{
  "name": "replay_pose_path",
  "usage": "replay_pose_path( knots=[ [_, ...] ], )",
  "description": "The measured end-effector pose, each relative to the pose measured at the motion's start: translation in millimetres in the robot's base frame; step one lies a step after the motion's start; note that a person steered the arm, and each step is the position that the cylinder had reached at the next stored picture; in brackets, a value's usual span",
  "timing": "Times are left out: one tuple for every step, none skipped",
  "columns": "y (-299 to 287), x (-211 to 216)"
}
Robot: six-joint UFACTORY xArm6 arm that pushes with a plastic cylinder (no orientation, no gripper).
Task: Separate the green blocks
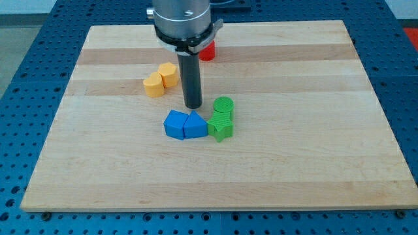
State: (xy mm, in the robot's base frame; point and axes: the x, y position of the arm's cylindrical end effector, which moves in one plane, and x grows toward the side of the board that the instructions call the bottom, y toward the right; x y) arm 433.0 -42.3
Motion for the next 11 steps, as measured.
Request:
replay_pose_path(
  knots=[
    [0.7,7.5],
    [1.2,19.2],
    [10.2,19.9],
    [21.5,19.9],
    [37.0,19.9],
    [49.3,17.7],
    [49.3,4.2],
    [58.4,-4.3],
    [69.8,-4.3],
    [74.6,-4.3],
    [87.1,-4.3]
  ],
)
